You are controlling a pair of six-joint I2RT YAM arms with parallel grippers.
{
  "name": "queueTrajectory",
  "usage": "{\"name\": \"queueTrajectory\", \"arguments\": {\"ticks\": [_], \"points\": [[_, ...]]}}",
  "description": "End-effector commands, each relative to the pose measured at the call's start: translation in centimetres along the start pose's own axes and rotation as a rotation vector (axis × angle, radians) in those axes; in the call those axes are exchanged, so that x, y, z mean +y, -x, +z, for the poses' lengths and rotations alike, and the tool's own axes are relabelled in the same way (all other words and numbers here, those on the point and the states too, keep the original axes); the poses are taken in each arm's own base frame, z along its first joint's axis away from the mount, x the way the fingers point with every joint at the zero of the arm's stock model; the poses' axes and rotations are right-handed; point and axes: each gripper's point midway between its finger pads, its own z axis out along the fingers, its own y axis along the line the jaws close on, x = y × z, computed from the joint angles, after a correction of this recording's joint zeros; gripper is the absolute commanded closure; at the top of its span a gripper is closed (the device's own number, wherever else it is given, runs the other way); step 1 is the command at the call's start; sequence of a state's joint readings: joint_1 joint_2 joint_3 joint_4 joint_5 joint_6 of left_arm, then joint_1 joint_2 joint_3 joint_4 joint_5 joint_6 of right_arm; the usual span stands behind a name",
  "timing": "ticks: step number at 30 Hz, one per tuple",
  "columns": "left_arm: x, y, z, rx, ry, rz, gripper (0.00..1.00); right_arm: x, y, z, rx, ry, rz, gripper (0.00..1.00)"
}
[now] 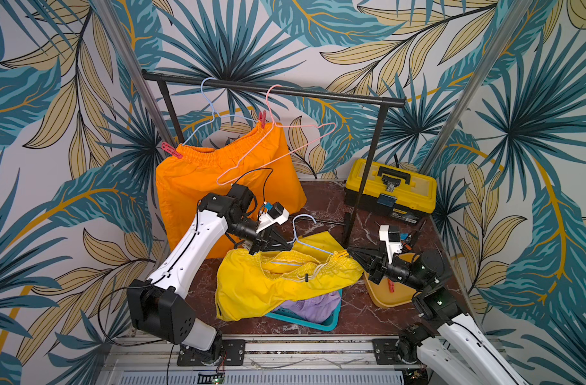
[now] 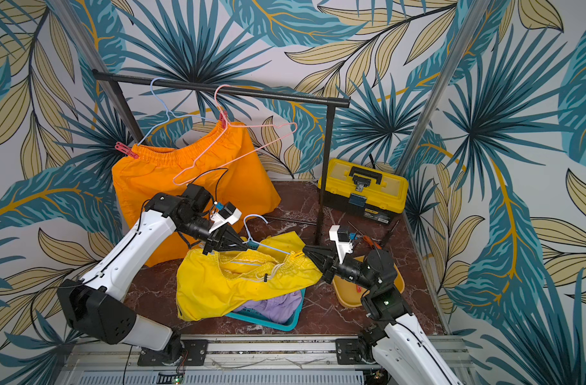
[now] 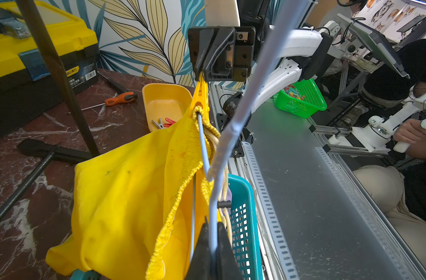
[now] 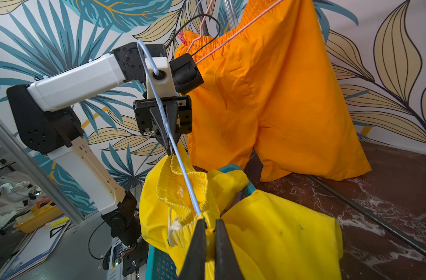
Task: Remove the clothespins securing shorts to the hanger
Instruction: Remove the clothespin from the hanger.
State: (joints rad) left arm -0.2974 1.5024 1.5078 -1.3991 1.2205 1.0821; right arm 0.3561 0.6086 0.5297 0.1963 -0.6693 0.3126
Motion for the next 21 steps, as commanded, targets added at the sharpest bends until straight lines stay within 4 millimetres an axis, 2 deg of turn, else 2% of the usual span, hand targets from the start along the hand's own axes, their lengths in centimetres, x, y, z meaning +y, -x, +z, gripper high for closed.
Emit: {"name": "queueTrajectory", "arguments": {"ticks": [1,10,16,19,21], "points": [[-0.1,-0.2,0.0,-0.022,-0.019,-0.022,1.0,-1.4,1.9,-0.6,-0.067,-0.113,-0.037,1.0],[-0.2,-0.2,0.0,-0.014,-0.012,-0.018,1.0,-1.3,2.7,-1.9,-0.079,-0.178,-0.091,1.0],[-0.1,-0.2,0.0,-0.015,-0.013,-0.019,1.0,-1.9,3.5,-3.8,-0.092,-0.295,-0.133,1.0],[-0.2,0.0,-0.1,-0.016,-0.01,-0.011,1.0,-3.8,2.8,-5.2,-0.064,-0.434,-0.103,1.0],[-0.3,0.3,-0.2,-0.021,-0.009,0.003,1.0,-6.3,1.3,-6.9,-0.018,-0.599,-0.058,1.0]]}}
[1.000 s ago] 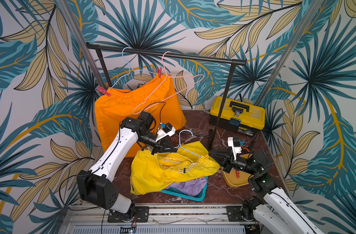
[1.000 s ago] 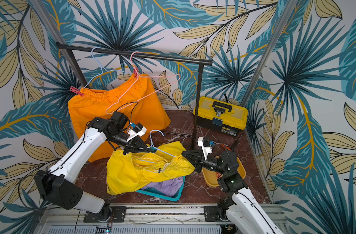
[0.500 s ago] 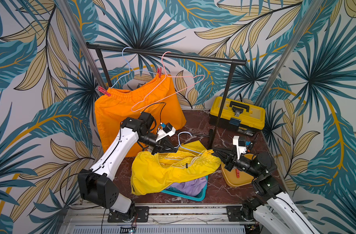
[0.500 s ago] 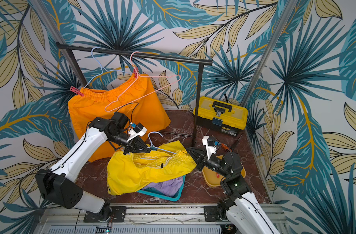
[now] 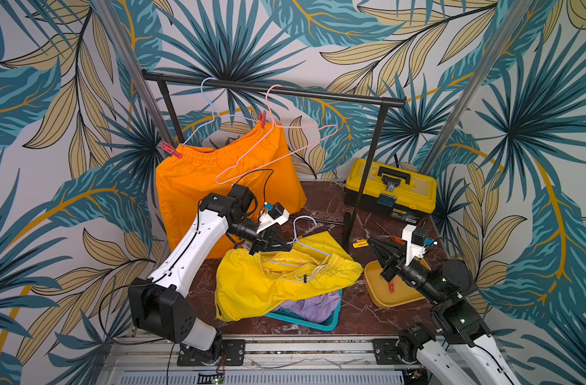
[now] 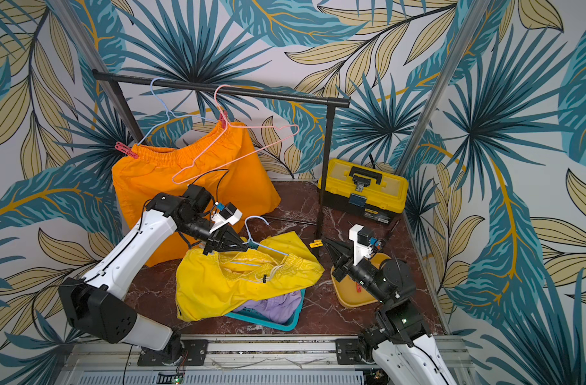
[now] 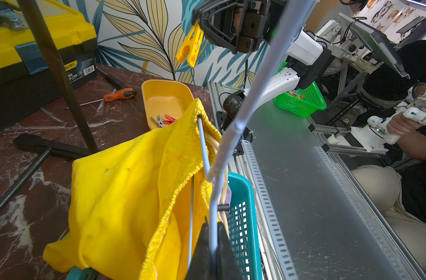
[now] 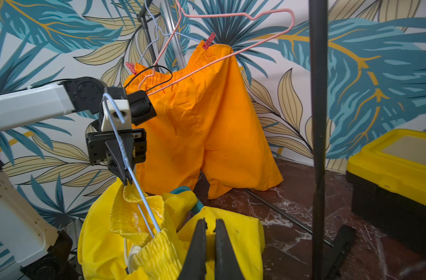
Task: Remove the clothespins securing shorts to the hanger
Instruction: Remove the clothespin from the hanger, then place the clothespin in the storage box.
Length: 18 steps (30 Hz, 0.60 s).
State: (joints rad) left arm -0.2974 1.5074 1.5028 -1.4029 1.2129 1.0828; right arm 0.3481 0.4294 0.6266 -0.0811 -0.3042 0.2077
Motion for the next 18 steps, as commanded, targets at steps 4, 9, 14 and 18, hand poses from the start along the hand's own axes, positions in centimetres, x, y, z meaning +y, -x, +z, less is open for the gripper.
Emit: {"name": "queueTrajectory", "arguments": {"ticks": [4,9,14,18], "points": [[-0.7,1.1,-0.4,-0.04,-0.01,0.028,1.0,-9.7,-5.1,-4.2,0.179,-0.602,0.064,1.0],[-1.0,1.6,-0.5,-0.056,-0.014,0.036,1.0,-13.4,-8.6,-7.1,0.328,-0.887,0.138,1.0],[-1.3,2.1,-0.6,-0.073,-0.02,0.043,1.0,-14.3,-11.6,-7.4,0.474,-0.984,0.202,1.0],[-1.5,2.3,-0.7,-0.085,-0.024,0.049,1.0,-15.0,-13.4,-7.6,0.522,-1.028,0.216,1.0]]}}
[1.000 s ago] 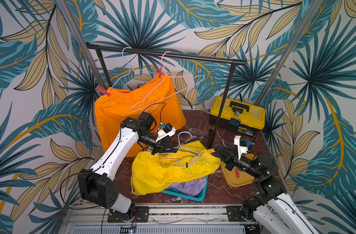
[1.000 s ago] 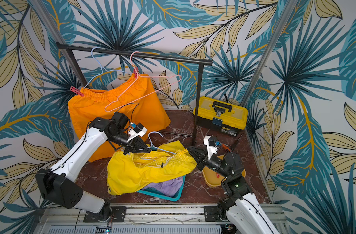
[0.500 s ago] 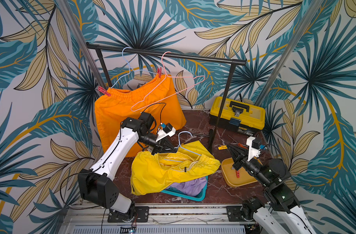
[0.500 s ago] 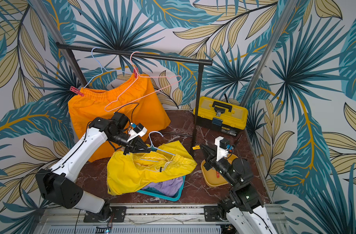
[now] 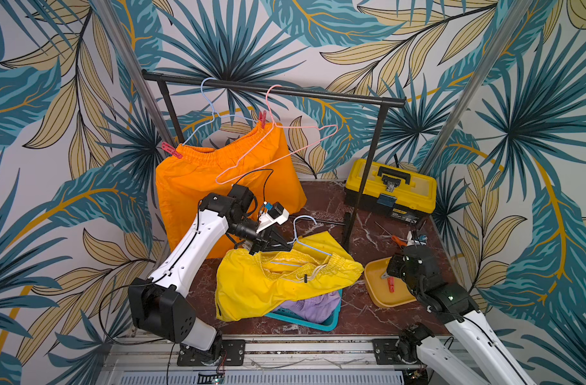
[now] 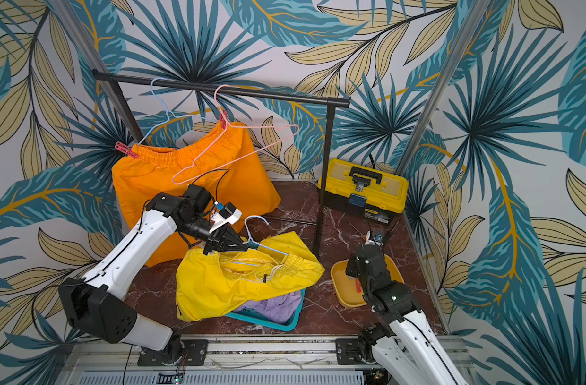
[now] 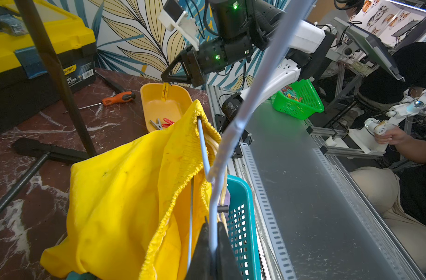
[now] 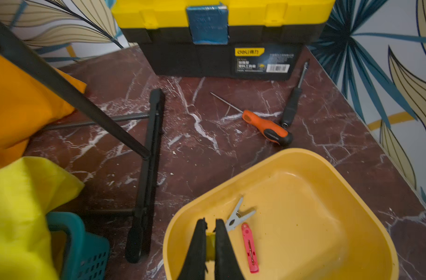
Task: Remove the clothespins securing shorts to the hanger
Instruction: Place the clothespin in the storage box.
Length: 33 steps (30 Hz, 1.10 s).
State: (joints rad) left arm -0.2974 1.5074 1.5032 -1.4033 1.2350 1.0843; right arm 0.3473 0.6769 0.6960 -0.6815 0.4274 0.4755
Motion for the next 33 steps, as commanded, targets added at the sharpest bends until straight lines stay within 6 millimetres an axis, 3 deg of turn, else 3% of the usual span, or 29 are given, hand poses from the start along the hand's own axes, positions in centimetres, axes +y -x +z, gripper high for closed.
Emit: {"name": "queueTrajectory", "arguments": {"ticks": [1,5,7,10,13,19,21,29,33], "points": [[-1.3,2.0,-0.6,-0.066,-0.016,0.046,1.0,-1.8,-1.7,0.6,0.041,-0.097,0.031,1.0],[-1.4,2.3,-0.7,-0.08,-0.02,0.055,1.0,-1.9,-2.8,1.3,0.061,-0.099,0.059,1.0],[-1.6,2.4,-0.7,-0.084,-0.023,0.059,1.0,-1.9,-3.5,1.7,0.079,-0.098,0.069,0.91],[-1.5,2.5,-0.7,-0.086,-0.022,0.061,1.0,-2.0,-4.2,2.2,0.095,-0.11,0.069,0.91],[-1.7,2.5,-0.7,-0.088,-0.024,0.061,1.0,-2.2,-4.6,2.5,0.099,-0.123,0.078,0.74],[-1.7,2.5,-0.7,-0.087,-0.023,0.062,1.0,-2.8,-5.5,3.2,0.109,-0.158,0.074,0.72],[-1.7,2.5,-0.7,-0.088,-0.024,0.063,1.0,-2.9,-5.8,3.4,0.115,-0.167,0.069,0.64],[-2.0,2.5,-0.8,-0.09,-0.022,0.077,1.0,-3.2,-6.1,3.7,0.109,-0.183,0.077,0.42],[-2.0,2.5,-0.8,-0.093,-0.025,0.072,1.0,-3.3,-4.8,2.7,0.077,-0.178,0.1,0.34]]}}
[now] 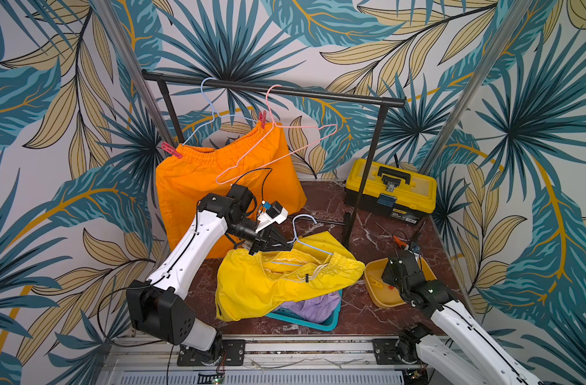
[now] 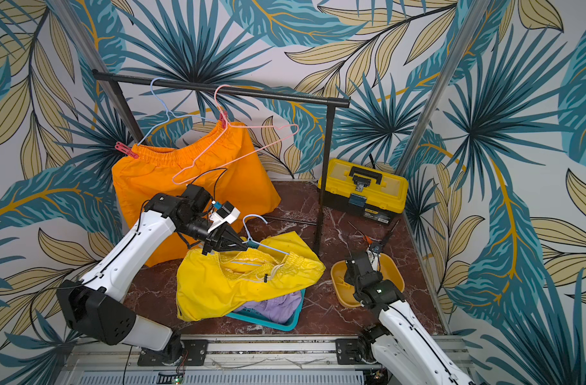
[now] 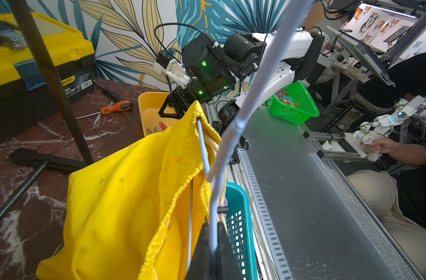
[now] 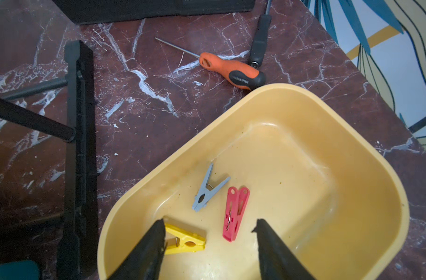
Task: Remove the clothespins securing shorts to the hanger
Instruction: Place the clothespin in the storage box.
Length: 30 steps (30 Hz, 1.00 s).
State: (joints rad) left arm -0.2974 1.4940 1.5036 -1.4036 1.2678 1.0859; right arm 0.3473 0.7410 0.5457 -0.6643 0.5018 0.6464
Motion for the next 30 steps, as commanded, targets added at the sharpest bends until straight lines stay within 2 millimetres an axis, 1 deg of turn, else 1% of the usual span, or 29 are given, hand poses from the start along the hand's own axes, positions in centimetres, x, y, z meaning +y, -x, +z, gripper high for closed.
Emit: {"name": "queueTrajectory", "arguments": {"ticks": [1,3,4,5,6,7,8,10,12,15,18,19,21,27,30], "points": [[-1.3,1.8,-0.5,-0.063,-0.015,0.058,1.0,-0.4,1.3,-1.3,-0.045,0.006,0.026,0.33],[-1.3,1.8,-0.5,-0.062,-0.018,0.05,1.0,0.7,2.8,-2.8,-0.092,0.095,0.028,0.33],[-1.3,1.8,-0.5,-0.062,-0.018,0.048,1.0,1.9,3.7,-3.8,-0.121,0.18,0.021,0.33],[-1.3,1.9,-0.5,-0.063,-0.018,0.048,1.0,3.6,4.5,-5.1,-0.15,0.295,-0.014,0.33],[-1.2,1.9,-0.5,-0.063,-0.018,0.046,1.0,5.4,5.1,-6.5,-0.176,0.415,-0.044,0.33],[-1.3,2.0,-0.5,-0.066,-0.021,0.045,1.0,7.3,5.7,-8.3,-0.203,0.544,-0.066,0.33],[-1.3,2.2,-0.5,-0.071,-0.023,0.048,1.0,8.5,6.4,-10.1,-0.223,0.641,-0.073,0.32],[-1.4,2.4,-0.4,-0.074,-0.028,0.045,1.0,9.7,7.6,-12.8,-0.265,0.758,-0.08,0.32],[-1.4,2.4,-0.3,-0.071,-0.032,0.039,1.0,11.3,8.3,-15.4,-0.288,0.892,-0.114,0.32],[-1.4,2.2,0.3,-0.048,-0.045,0.017,1.0,14.6,8.5,-18.9,-0.257,1.129,-0.159,0.32],[-1.2,1.8,1.1,-0.018,-0.064,-0.005,1.0,17.5,9.1,-20.9,-0.222,1.303,-0.174,0.32],[-1.2,1.8,1.4,-0.012,-0.07,-0.01,1.0,18.5,9.1,-21.6,-0.214,1.365,-0.191,0.32],[-1.2,1.9,1.6,-0.013,-0.081,-0.01,1.0,20.1,8.9,-22.2,-0.204,1.432,-0.226,0.32],[-1.2,2.2,1.9,0.001,-0.084,-0.019,1.0,24.5,5.7,-25.3,-0.209,1.537,-0.477,0.32],[-1.0,2.2,2.0,0.008,-0.084,-0.026,1.0,26.3,4.7,-25.7,-0.185,1.574,-0.519,0.32]]}}
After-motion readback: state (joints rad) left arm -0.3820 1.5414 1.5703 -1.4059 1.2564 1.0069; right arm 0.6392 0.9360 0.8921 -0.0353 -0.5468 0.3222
